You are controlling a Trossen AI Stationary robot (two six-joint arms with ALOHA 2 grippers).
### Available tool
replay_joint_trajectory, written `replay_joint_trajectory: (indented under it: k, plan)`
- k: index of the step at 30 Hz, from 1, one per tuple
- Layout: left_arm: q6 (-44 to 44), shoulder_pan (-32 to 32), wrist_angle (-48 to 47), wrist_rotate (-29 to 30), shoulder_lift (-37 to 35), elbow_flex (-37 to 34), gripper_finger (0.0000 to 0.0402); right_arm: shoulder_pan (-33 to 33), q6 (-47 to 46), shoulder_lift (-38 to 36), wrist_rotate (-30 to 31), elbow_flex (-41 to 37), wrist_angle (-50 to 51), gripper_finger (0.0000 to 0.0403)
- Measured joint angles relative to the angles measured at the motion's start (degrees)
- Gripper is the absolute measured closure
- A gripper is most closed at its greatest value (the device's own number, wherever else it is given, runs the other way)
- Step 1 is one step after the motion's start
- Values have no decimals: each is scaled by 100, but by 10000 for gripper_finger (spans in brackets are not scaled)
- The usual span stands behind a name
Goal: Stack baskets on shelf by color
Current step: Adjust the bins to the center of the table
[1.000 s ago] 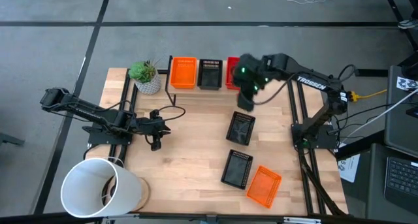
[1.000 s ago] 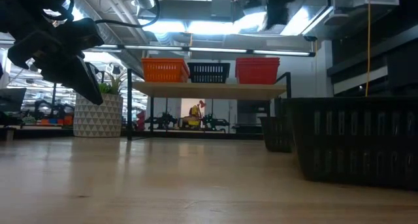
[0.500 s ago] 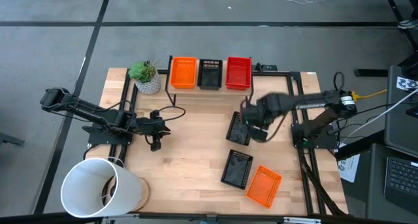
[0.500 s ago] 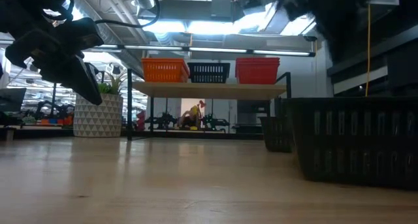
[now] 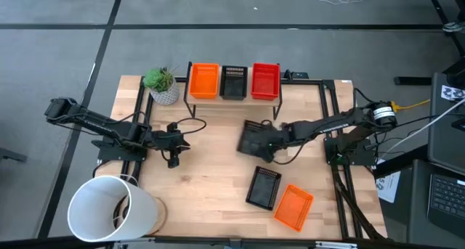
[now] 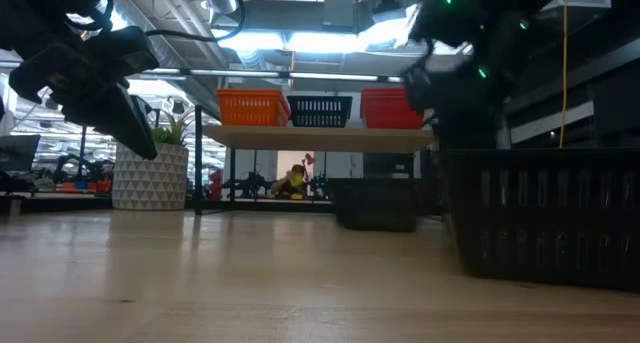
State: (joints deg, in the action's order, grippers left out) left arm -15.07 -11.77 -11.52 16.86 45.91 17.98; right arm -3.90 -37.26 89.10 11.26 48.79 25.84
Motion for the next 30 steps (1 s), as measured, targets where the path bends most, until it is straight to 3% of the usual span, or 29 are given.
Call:
replay_joint_trajectory:
  k: [2,4,10,14,17,23,30]
  plan:
    - [0,0,10,0,0,0,350,-26,389,-3,-333,175,-218,341]
    - [0,0,10,-2,0,0,350,-73,419,-4,-600,449,500,345]
    - [6,-2,22,-2,0,0,350,-521,-970,-4,-1479,1210,3706,350]
    - [6,-2,21,-2,0,0,350,-1160,-1982,-4,-1851,1644,4731,350]
    - [4,-2,21,0,0,0,350,-1839,-2815,-7,-1995,1816,4489,350]
    - [4,-2,26,0,0,0,350,-3085,-4535,156,-1589,1547,2525,350]
    - [8,2,89,2,0,0,350,-3615,-5309,949,-2045,1523,1806,350]
